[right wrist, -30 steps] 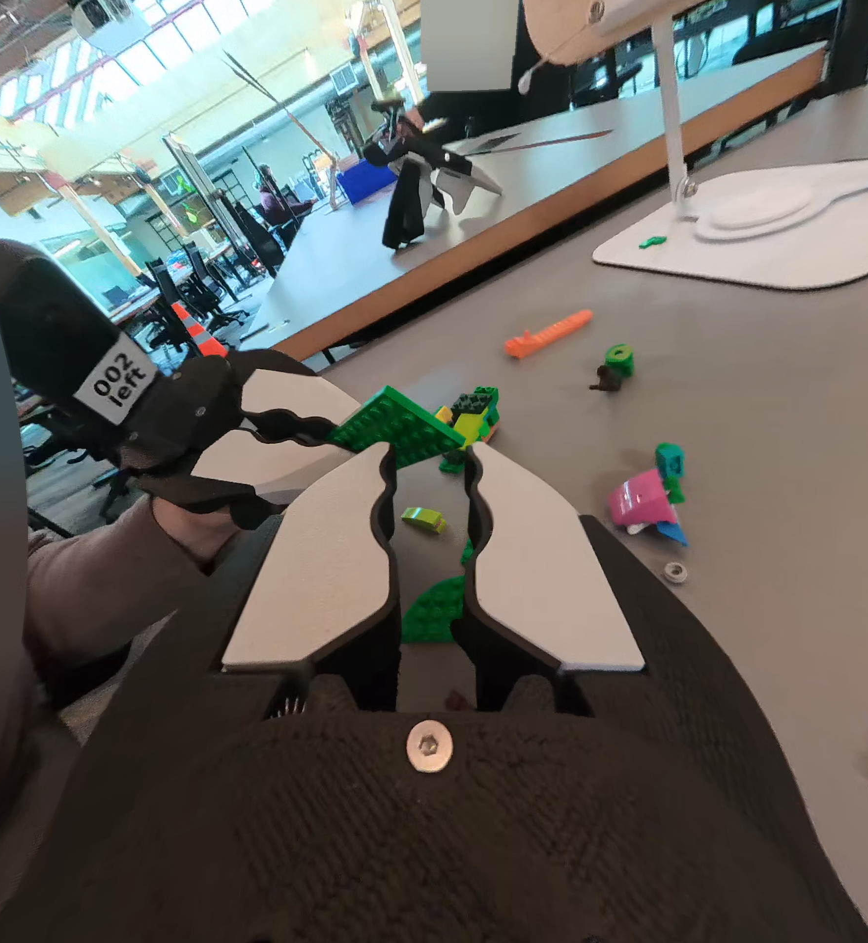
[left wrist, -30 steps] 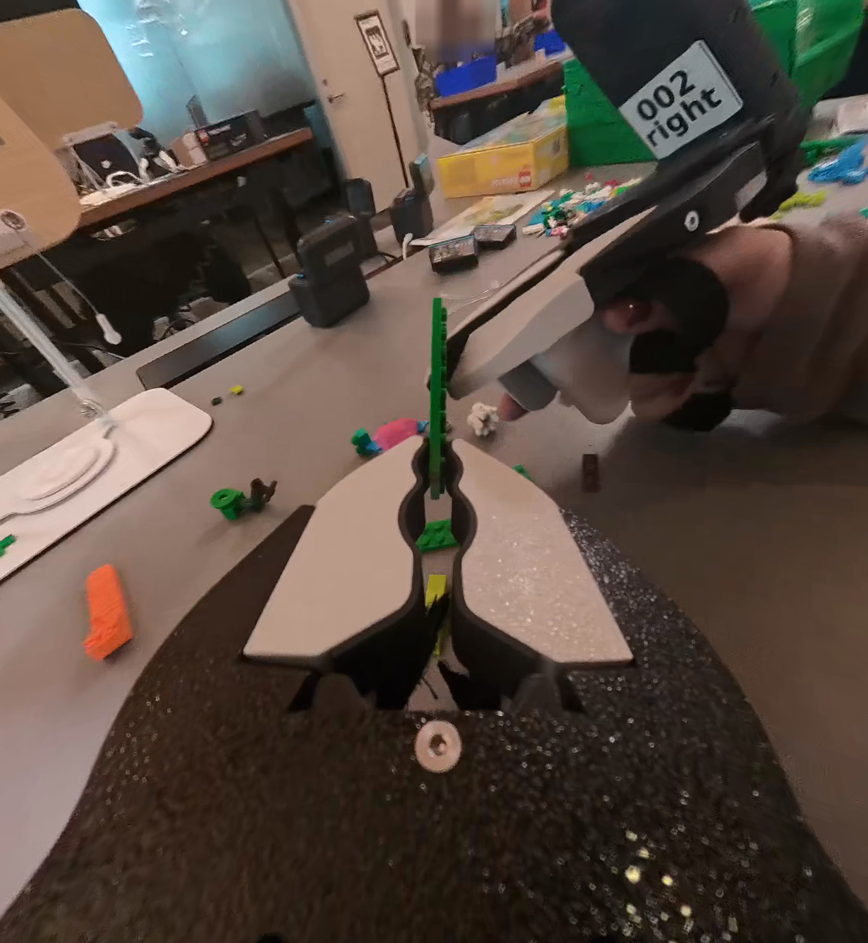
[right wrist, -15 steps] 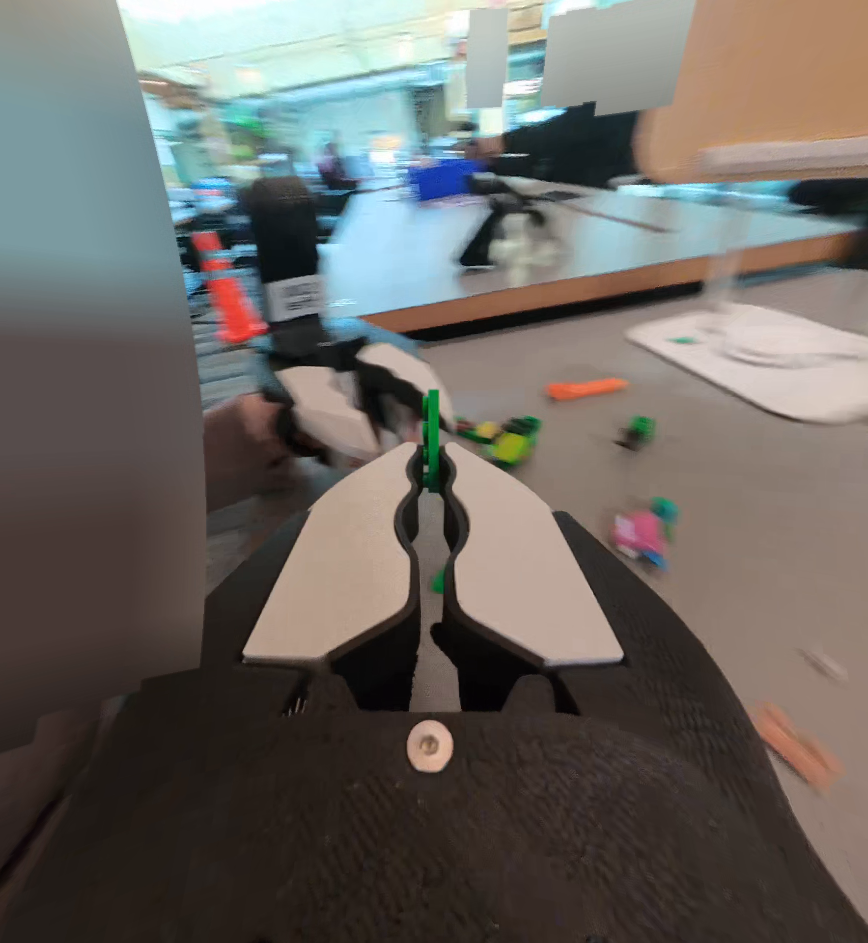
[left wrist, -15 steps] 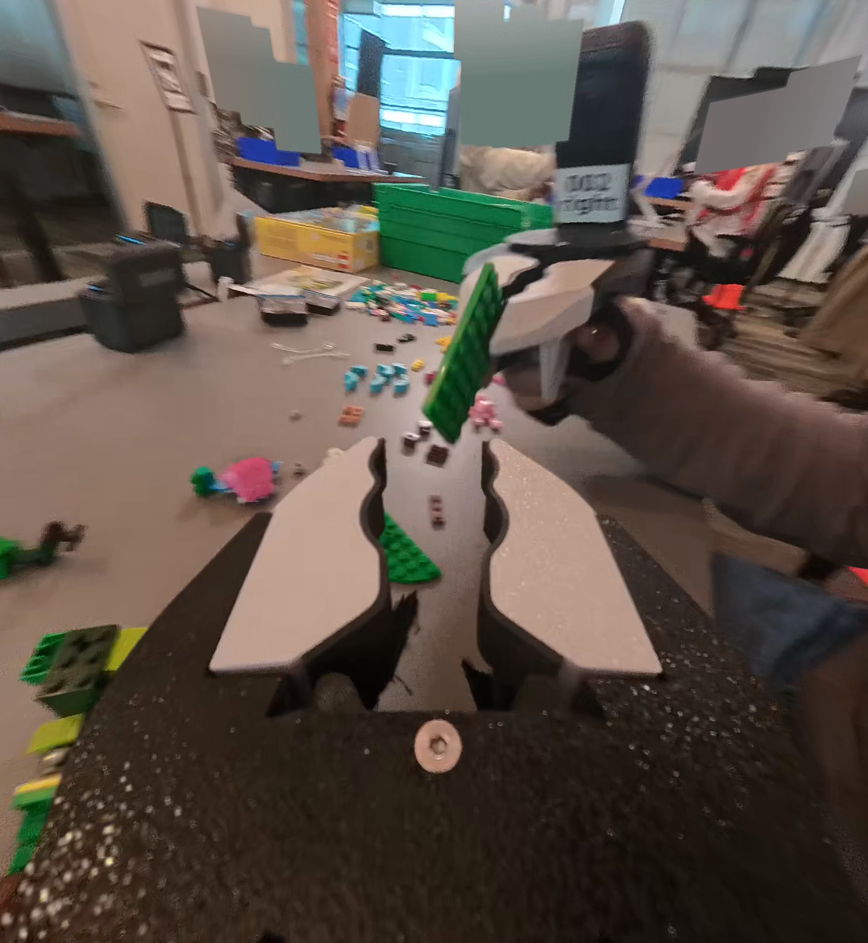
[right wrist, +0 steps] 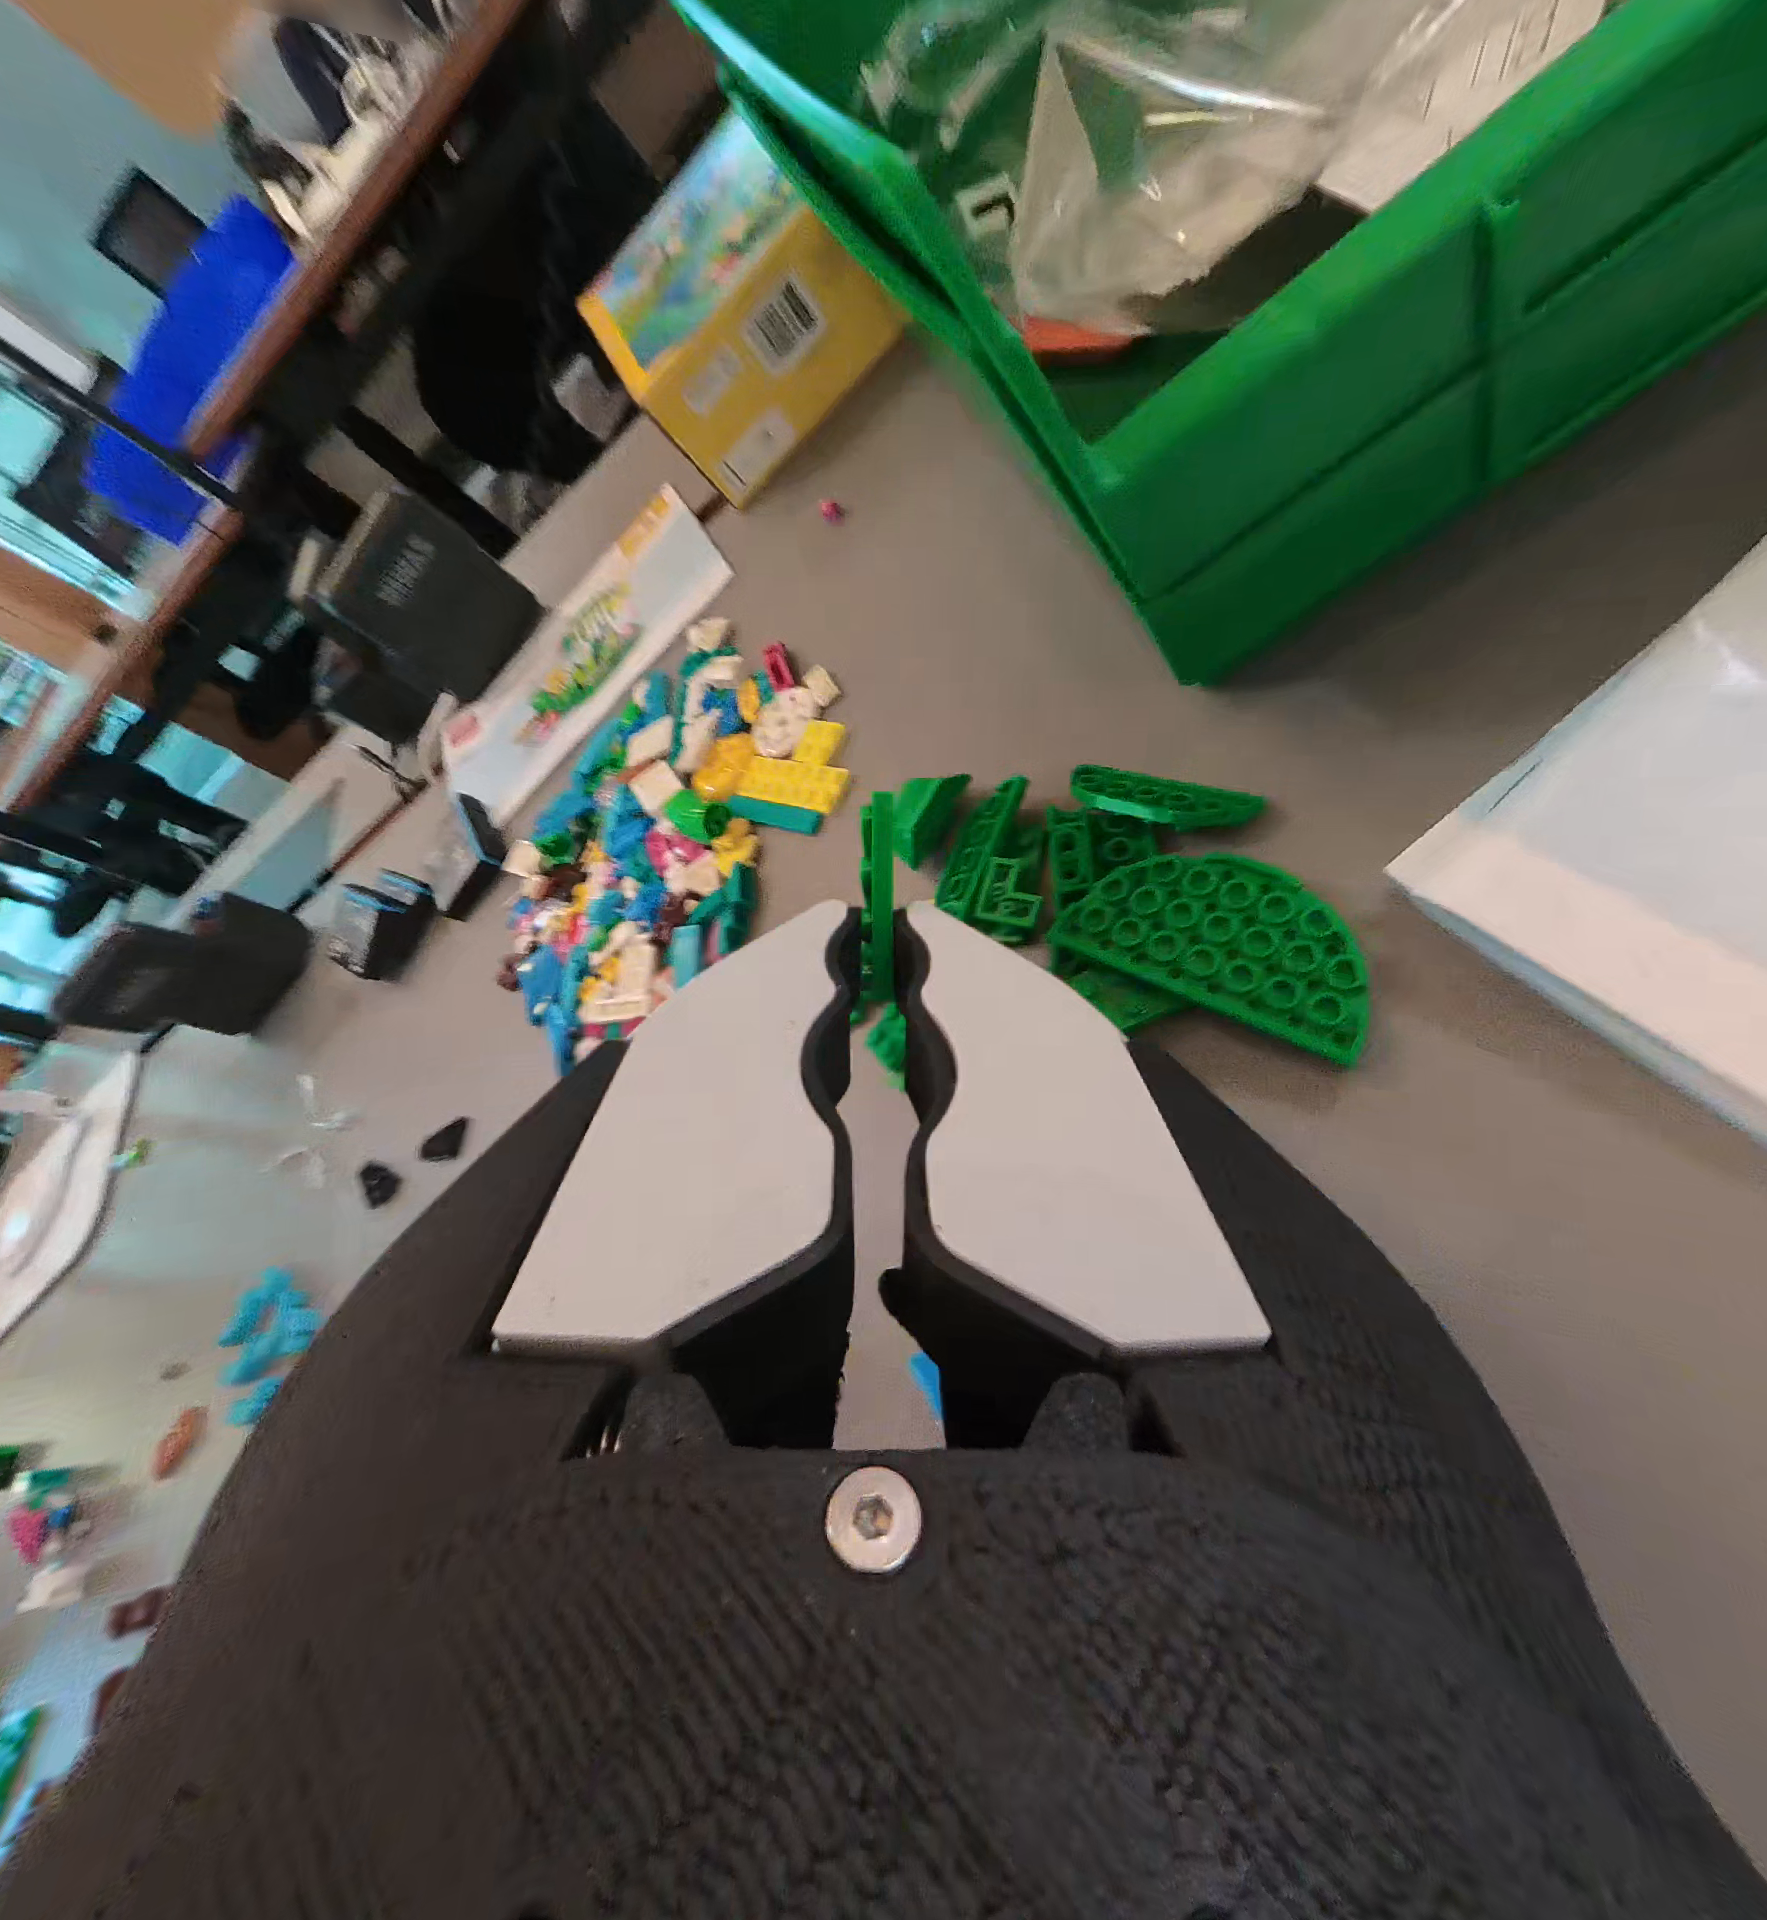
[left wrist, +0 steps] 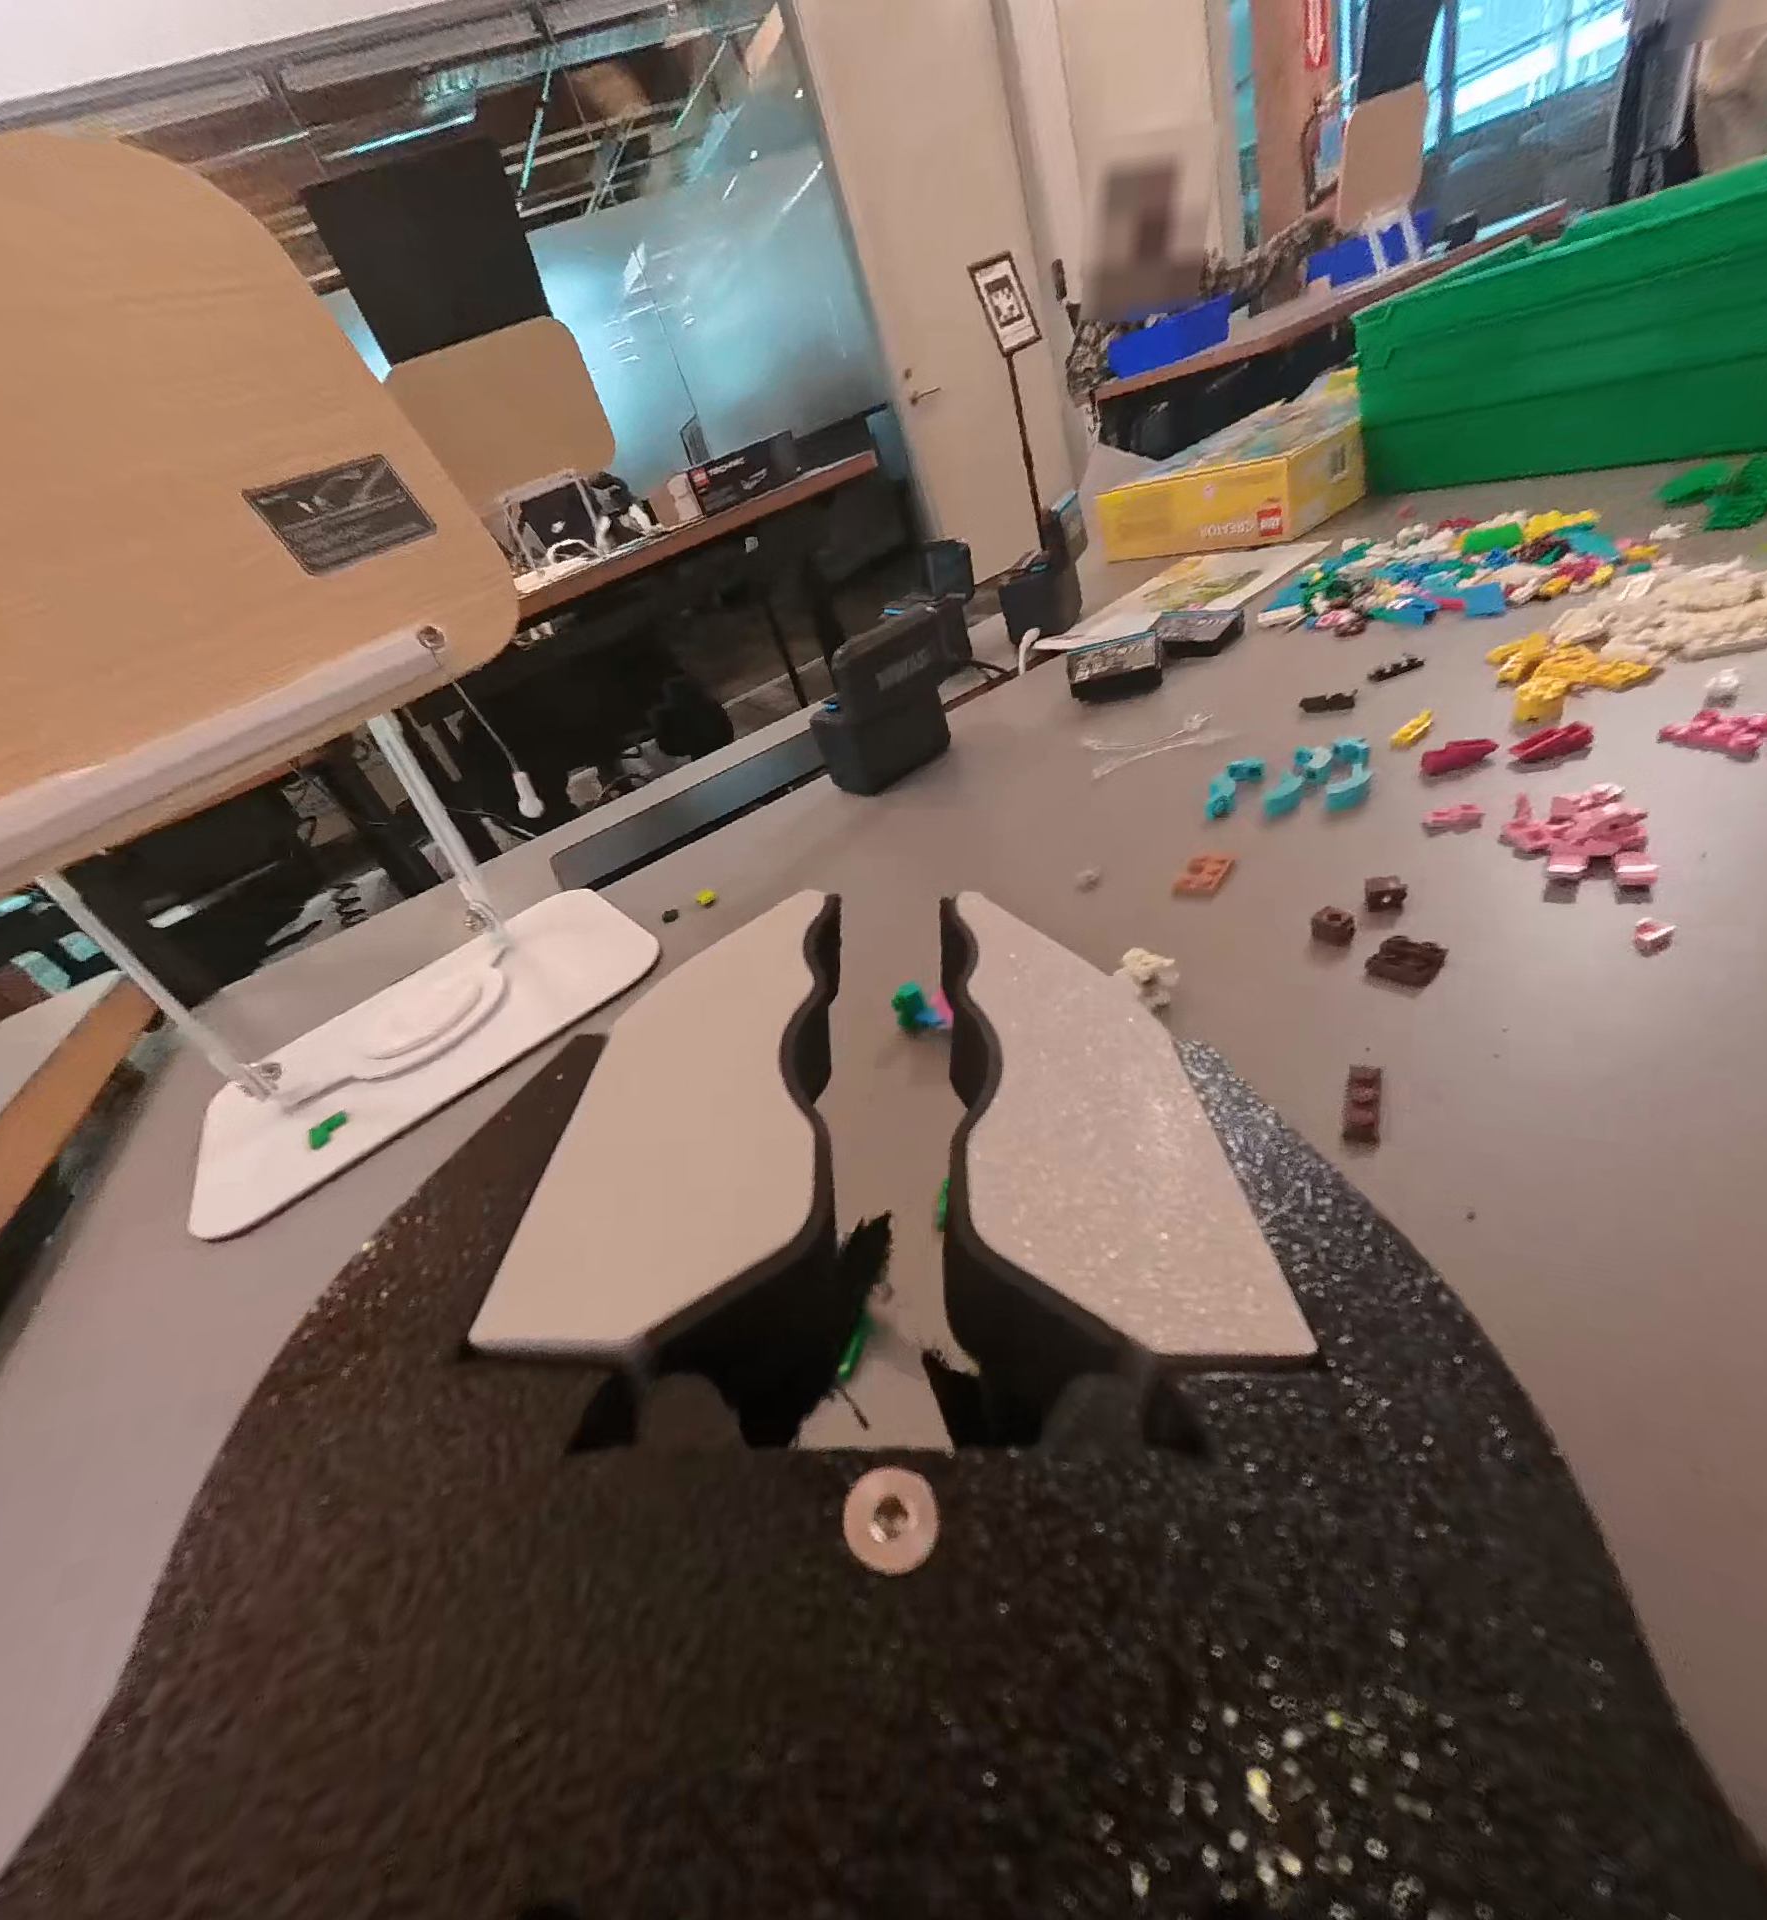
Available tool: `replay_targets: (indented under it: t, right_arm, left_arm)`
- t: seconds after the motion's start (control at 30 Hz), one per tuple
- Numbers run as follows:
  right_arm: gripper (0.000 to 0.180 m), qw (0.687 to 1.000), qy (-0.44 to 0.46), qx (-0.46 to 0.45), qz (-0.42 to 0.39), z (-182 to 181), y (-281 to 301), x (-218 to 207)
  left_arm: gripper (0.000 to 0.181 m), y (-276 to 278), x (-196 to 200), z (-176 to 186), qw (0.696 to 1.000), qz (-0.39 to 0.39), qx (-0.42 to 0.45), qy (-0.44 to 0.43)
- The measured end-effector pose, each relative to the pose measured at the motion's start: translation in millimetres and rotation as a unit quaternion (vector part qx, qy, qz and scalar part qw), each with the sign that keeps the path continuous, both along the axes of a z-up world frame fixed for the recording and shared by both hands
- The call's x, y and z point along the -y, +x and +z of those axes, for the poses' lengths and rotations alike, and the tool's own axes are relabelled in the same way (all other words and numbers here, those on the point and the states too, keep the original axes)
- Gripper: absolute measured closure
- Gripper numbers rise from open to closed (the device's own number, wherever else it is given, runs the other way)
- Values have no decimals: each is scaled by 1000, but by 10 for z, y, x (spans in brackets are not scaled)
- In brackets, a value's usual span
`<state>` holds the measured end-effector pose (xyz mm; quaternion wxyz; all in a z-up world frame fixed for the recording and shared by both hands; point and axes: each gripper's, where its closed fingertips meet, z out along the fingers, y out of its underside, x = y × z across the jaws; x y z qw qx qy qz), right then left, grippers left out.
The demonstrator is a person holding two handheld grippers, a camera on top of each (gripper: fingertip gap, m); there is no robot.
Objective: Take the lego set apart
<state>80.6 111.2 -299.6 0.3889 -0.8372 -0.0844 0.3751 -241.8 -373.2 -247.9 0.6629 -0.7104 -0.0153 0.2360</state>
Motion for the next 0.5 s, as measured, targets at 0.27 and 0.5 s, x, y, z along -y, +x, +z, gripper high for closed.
replay_targets:
  t: [0.27,0.5]
  right_arm:
    - [135,971,145,188,10,247,-114,37]
    - [142,756,323,53,567,419,-1728,3149]
  left_arm:
    - [159,-92,40,-54,999,6,47,-10]
    - [160,-134,61,-96,998,3,67,-10]
